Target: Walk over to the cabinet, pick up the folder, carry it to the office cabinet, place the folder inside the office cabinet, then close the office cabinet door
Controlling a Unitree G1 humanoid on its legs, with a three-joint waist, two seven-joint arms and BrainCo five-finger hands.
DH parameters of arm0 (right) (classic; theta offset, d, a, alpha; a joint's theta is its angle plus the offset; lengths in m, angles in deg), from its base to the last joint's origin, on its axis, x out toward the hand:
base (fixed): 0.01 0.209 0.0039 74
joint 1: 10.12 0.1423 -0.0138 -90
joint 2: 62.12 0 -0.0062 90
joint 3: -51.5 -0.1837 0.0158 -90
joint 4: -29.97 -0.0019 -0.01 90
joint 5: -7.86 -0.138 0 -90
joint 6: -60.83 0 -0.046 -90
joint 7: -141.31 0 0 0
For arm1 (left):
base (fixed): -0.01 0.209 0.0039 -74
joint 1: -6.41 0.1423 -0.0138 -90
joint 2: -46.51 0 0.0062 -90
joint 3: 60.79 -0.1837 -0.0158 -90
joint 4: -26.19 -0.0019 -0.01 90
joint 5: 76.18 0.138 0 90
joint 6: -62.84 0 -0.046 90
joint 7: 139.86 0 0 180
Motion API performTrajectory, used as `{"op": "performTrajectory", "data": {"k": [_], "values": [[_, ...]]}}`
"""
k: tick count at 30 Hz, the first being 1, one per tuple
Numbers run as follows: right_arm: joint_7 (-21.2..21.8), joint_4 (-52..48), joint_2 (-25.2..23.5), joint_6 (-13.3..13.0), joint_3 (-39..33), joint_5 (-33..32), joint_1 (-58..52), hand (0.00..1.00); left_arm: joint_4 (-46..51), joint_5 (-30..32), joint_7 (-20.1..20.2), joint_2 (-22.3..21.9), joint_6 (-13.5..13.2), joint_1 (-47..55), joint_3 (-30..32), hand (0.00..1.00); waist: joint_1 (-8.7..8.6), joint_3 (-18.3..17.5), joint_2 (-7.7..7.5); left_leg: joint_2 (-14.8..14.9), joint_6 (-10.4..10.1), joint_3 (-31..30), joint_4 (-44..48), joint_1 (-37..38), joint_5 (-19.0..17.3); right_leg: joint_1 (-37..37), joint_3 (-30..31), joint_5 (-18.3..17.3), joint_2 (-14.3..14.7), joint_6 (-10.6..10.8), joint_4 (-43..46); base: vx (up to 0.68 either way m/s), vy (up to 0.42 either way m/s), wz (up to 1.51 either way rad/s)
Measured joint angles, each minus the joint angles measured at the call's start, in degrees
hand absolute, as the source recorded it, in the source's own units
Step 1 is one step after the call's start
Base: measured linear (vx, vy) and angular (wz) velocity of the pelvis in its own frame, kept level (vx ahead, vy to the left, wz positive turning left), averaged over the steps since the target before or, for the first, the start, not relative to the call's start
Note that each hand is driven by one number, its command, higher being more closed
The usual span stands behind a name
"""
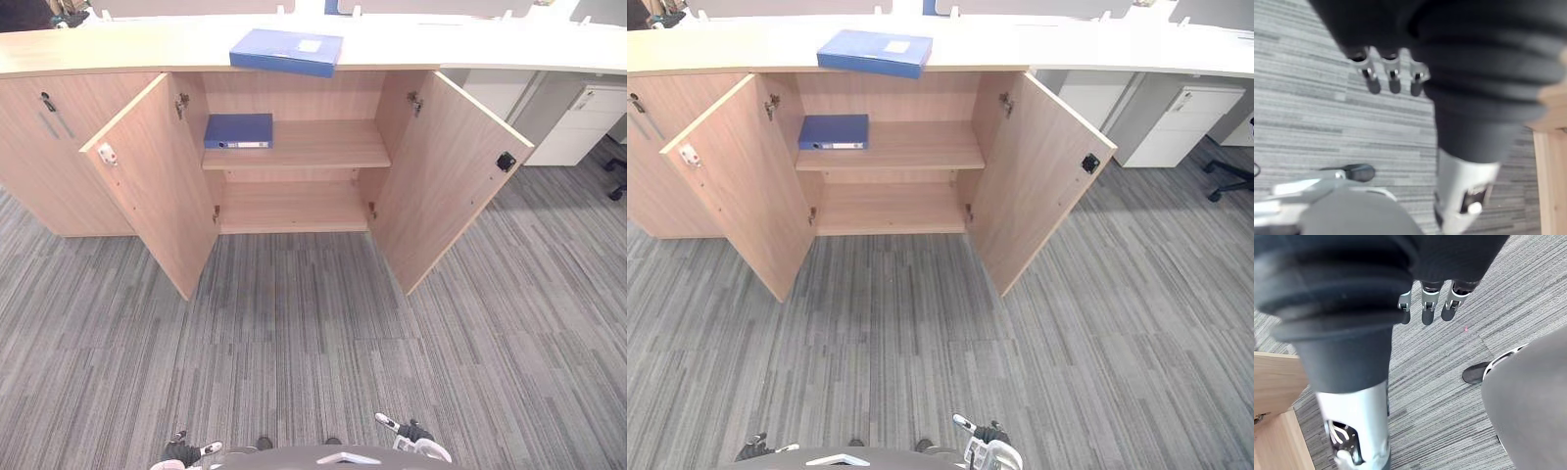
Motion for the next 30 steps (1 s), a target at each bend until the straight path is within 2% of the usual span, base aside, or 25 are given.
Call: {"op": "performTrajectory", "data": {"k": [7,9,13,15,17,18,19,21,22,23,24,25,26,27,28,29,30], "values": [[0.0,0.0,0.0,0.0,0.0,0.0,0.1,0.0,-0.1,0.0,0.0,0.1,0.0,-0.2,-0.2,0.0,0.02,0.1,0.01,0.0,-0.2,-0.1,0.0,-0.5,-0.1,-0.1,-0.1,0.1,0.1,-0.1,-0.7,-0.01,-0.006,0.01],[-0.1,0.0,-0.1,0.0,0.0,0.0,0.6,0.0,-0.1,0.0,-0.1,0.1,0.0,-0.7,-0.3,0.0,-0.04,1.2,0.02,0.1,-0.6,-0.1,0.0,-1.2,-0.4,-0.5,-0.2,0.0,0.1,-0.2,-0.7,-0.05,-0.022,0.0],[-0.1,-0.3,-0.1,-0.1,-0.5,0.0,0.7,0.0,-0.1,0.0,-0.1,0.3,0.0,-1.5,-0.1,0.0,-0.04,1.8,-0.14,0.5,-1.3,0.5,2.0,-3.2,-1.9,-2.3,-0.5,-2.0,0.1,-0.2,1.3,0.03,-0.022,0.0],[-0.1,-0.3,-0.3,-0.2,-0.6,0.0,1.0,0.0,0.0,-0.1,-0.1,0.4,0.0,-2.1,0.3,0.0,0.2,2.8,-0.48,1.4,-2.6,1.2,9.4,-6.0,-5.7,-3.0,-0.4,-4.0,-0.1,-0.8,4.5,0.08,-0.029,0.01],[-0.1,-0.8,-0.7,-0.2,-0.7,-0.1,1.0,0.0,0.4,-0.2,-0.2,0.8,-0.3,-2.5,2.5,0.0,0.17,3.7,-1.37,2.8,-5.5,4.3,21.7,-10.0,-8.8,-3.1,-0.4,-6.8,-0.9,-1.1,7.2,0.09,-0.032,0.11],[-0.2,-0.8,-0.8,-0.2,-0.7,-0.1,1.0,0.0,0.8,-0.3,-0.2,0.8,-0.4,-2.6,2.9,0.0,0.28,3.8,-1.67,3.1,-5.6,5.3,25.9,-11.9,-8.9,-2.8,-0.3,-7.3,-1.2,-1.4,7.4,0.14,-0.034,0.03],[-0.2,-0.9,-0.8,-0.2,-0.6,-0.1,0.9,0.0,2.0,-0.3,-0.3,0.5,-0.5,-2.5,4.1,0.0,0.73,4.2,-1.74,4.7,-5.9,7.4,34.8,-16.5,-10.9,-2.2,-0.1,-8.2,-1.6,-2.1,7.8,0.12,-0.016,-0.05],[-0.3,-1.0,0.0,-0.2,-0.6,-0.1,1.4,0.0,2.0,-0.5,-0.5,-0.5,-0.8,-2.5,4.8,0.0,0.93,5.0,-0.78,6.5,-5.1,7.7,38.0,-20.2,-14.2,-0.9,0.2,-9.6,-1.8,-2.1,8.1,0.18,0.058,-0.07],[-0.5,-0.8,0.9,-0.2,-0.6,-0.1,1.4,0.0,2.1,-1.3,-0.7,-1.0,-0.8,-2.3,4.7,0.0,1.11,5.0,-0.1,6.8,-4.8,7.6,35.0,-22.4,-14.3,0.0,1.0,-10.7,-2.9,-1.3,8.2,0.22,0.139,-0.16],[-0.6,-0.8,1.1,-0.2,-0.5,-0.1,1.5,0.0,2.1,-1.3,-0.8,-1.2,-0.8,-2.3,4.7,0.0,1.38,5.1,-0.07,6.6,-4.6,7.6,33.0,-23.0,-14.0,0.2,1.7,-11.1,-3.5,-0.9,8.3,0.37,0.264,-0.48],[-1.4,-0.8,1.4,-0.2,-0.1,0.0,1.7,0.0,2.0,-1.3,-1.0,-1.4,-0.8,-2.3,4.8,0.0,1.95,5.1,-0.09,5.9,-4.7,7.0,27.2,-24.7,-11.1,0.9,3.2,-12.1,-5.2,0.5,7.9,0.24,0.181,-0.44],[-1.5,-0.8,1.5,-0.2,0.0,0.0,1.7,0.0,2.0,-1.3,-1.1,-1.4,-0.8,-2.2,4.8,0.0,2.03,5.1,-0.02,5.8,-4.7,6.7,25.9,-25.0,-10.2,1.1,3.3,-12.3,-5.6,0.8,7.7,0.33,0.262,-0.5],[-1.6,-0.8,1.6,-0.2,0.0,0.0,1.6,0.0,2.0,-1.3,-1.1,-1.6,-0.8,-2.0,4.6,0.0,2.32,5.1,0.18,5.1,-5.0,4.9,20.0,-26.1,-5.2,1.9,4.3,-13.2,-6.7,2.3,7.0,0.3,0.269,-0.49],[-1.7,-0.7,1.6,-0.2,0.6,0.0,1.6,0.0,2.0,-1.4,-1.2,-1.6,-0.8,-1.3,4.5,0.0,3.06,4.8,0.04,4.2,-4.4,4.5,19.4,-25.6,1.3,2.4,5.3,-13.9,-7.8,2.8,6.2,0.49,0.378,-0.56],[-1.7,-0.3,1.0,-0.1,1.3,0.0,1.7,0.0,2.0,-1.4,-1.2,-1.3,-0.9,-1.6,4.5,0.0,3.01,4.5,-0.79,3.2,-2.7,5.6,21.1,-26.3,-1.5,2.2,6.1,-13.8,-9.0,1.8,6.3,0.44,0.297,-0.46],[-1.5,-0.2,0.4,-0.1,1.6,0.0,2.5,0.0,2.0,-1.4,-1.2,-1.2,-0.9,-2.1,4.6,0.0,2.74,4.5,-1.1,3.0,-1.7,5.9,23.6,-27.6,-3.9,1.2,6.4,-12.2,-9.4,1.4,7.2,0.46,0.269,-0.26],[-1.5,-0.2,-0.7,-0.1,1.6,0.0,2.9,0.0,1.9,-1.4,-1.2,-0.6,-0.9,-2.4,4.8,0.0,2.81,4.5,-1.72,2.8,-0.5,6.9,26.3,-27.8,-5.8,0.5,7.1,-11.2,-10.4,2.5,9.8,0.36,0.218,-0.22]]}}
